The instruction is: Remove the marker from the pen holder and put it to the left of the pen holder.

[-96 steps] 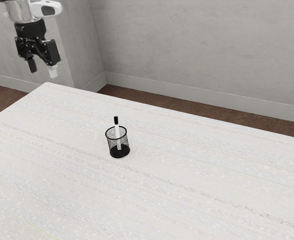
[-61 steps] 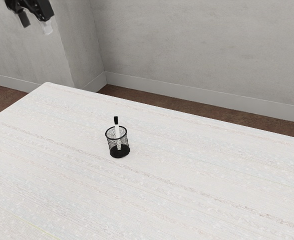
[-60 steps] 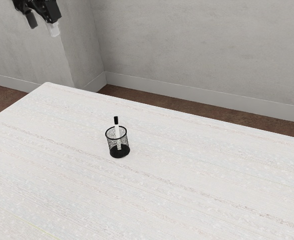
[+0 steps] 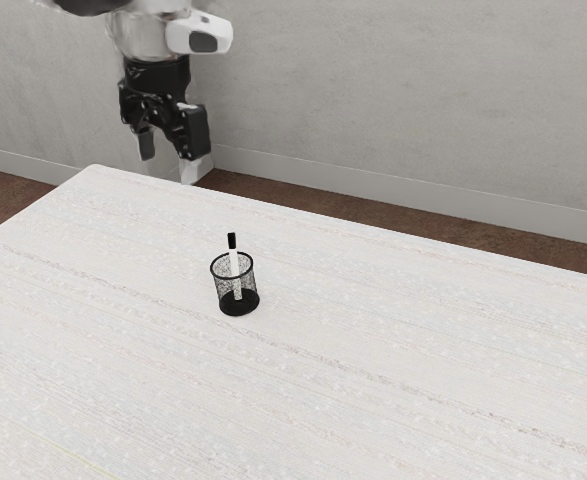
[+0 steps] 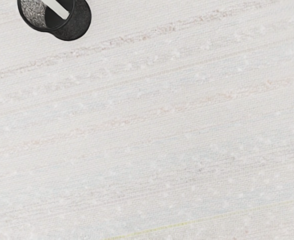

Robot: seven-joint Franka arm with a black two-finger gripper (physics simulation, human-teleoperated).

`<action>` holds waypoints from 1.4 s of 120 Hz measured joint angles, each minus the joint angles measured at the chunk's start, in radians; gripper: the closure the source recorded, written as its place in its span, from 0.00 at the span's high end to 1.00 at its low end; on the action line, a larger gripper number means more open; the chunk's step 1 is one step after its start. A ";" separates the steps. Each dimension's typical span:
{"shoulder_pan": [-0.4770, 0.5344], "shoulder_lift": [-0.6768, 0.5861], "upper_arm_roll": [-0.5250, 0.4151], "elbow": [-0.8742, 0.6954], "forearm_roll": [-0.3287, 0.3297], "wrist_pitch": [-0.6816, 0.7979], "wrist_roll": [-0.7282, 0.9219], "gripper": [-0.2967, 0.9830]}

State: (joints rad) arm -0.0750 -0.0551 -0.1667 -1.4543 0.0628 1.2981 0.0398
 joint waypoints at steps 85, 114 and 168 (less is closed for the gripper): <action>-0.031 0.825 0.366 0.456 -0.242 0.251 -0.329 0.77; -0.017 0.812 0.371 0.402 -0.263 0.162 -0.464 0.77; 0.016 1.032 0.409 0.694 -0.239 0.241 -0.492 0.77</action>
State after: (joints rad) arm -0.0591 0.9769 0.2420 -0.7602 -0.1758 1.5386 -0.4524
